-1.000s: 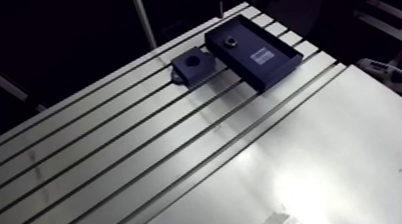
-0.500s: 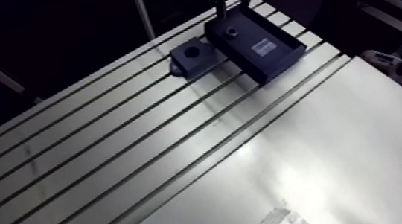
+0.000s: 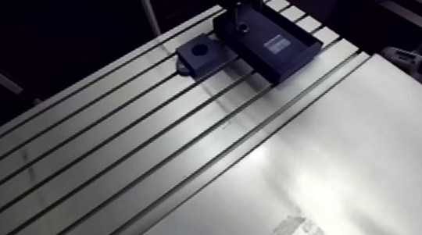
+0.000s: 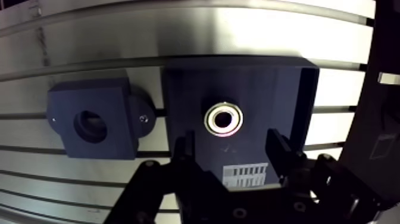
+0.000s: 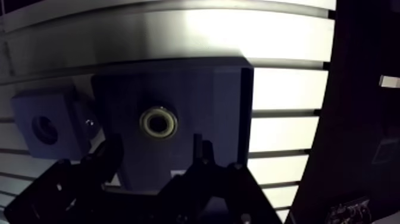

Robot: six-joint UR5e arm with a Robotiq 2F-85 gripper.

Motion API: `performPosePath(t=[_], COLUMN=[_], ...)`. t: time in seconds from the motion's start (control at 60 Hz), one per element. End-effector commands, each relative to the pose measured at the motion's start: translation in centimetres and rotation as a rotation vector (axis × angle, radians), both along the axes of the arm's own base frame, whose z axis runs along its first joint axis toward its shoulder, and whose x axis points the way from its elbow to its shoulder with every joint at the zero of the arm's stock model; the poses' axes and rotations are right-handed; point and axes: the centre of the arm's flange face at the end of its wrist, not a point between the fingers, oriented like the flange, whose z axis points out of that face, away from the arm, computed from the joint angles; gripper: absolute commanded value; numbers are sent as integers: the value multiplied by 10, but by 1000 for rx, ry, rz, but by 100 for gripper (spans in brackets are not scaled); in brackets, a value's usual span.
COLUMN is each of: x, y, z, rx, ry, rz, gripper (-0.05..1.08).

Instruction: Pick up the bearing and press it into the housing until flush.

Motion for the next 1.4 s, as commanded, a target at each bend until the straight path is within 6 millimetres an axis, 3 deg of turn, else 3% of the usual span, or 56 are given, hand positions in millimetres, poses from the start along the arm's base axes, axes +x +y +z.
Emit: performPosePath(t=[0.017, 0.617, 1.4], x=[-2, -5, -3], y=[2, -2, -3], z=[-8, -20, -24], rx=[3, 1, 1], ry=[2, -2, -5], rz=[1, 6, 6], gripper=[32, 40, 40])
